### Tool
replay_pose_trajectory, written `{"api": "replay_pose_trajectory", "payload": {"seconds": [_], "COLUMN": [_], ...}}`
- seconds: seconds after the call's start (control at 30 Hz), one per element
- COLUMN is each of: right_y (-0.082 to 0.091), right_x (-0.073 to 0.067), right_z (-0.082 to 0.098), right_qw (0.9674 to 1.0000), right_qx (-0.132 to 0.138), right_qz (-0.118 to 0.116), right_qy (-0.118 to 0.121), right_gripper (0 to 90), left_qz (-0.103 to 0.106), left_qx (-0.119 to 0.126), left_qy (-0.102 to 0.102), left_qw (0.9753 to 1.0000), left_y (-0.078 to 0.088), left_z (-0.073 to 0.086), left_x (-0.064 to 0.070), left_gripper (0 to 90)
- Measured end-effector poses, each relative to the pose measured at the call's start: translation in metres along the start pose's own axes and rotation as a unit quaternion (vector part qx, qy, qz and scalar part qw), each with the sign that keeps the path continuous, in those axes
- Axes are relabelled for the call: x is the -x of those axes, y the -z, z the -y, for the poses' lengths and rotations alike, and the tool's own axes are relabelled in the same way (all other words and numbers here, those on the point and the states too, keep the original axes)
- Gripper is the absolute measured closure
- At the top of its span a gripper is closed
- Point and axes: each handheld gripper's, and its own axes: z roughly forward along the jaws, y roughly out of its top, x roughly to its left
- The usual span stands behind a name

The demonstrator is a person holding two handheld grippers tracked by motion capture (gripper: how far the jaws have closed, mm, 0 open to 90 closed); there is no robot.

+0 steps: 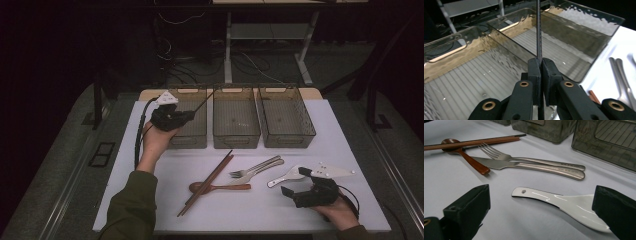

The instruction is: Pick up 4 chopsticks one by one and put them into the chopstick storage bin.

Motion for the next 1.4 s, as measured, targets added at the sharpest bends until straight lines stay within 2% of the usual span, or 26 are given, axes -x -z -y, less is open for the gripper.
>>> {"api": "replay_pose_trajectory", "payload": {"seconds": [0.2,0.43,0.57,0.77,0.97,1.13,1.3,1.4], "right_y": [0.0,0.001,0.001,0.001,0.002,0.002,0.002,0.002], "right_x": [0.0,0.001,0.001,0.001,0.002,0.001,0.002,0.002], "right_z": [0.0,0.0,0.0,0.0,0.0,0.0,0.0,0.001], "right_qw": [1.0,1.0,1.0,1.0,1.0,1.0,1.0,1.0], "right_qx": [0.001,0.002,0.001,0.002,0.002,0.002,0.004,0.004], "right_qz": [0.0,0.0,0.0,0.001,0.002,0.002,0.002,0.002], "right_qy": [-0.001,0.001,0.001,0.0,-0.003,-0.002,-0.002,-0.002], "right_gripper": [1.4,1.4,1.4,1.4,1.4,1.4,1.4,1.4], "left_qz": [-0.013,-0.025,-0.03,-0.048,-0.051,-0.058,-0.067,-0.076], "left_qx": [0.002,0.015,0.017,-0.002,-0.019,-0.042,-0.049,-0.05], "left_qy": [0.006,0.029,0.044,0.049,0.063,0.064,0.075,0.083], "left_qw": [0.9999,0.9991,0.9985,0.9977,0.9965,0.9954,0.9937,0.9924], "left_y": [-0.003,-0.005,-0.008,-0.016,-0.022,-0.027,-0.03,-0.03], "left_z": [-0.003,-0.003,-0.001,0.004,0.009,0.012,0.013,0.013], "left_x": [-0.014,-0.037,-0.044,-0.05,-0.052,-0.052,-0.053,-0.053], "left_gripper": [84.5,84.5,84.5,84.4,84.4,84.2,83.8,78.8]}}
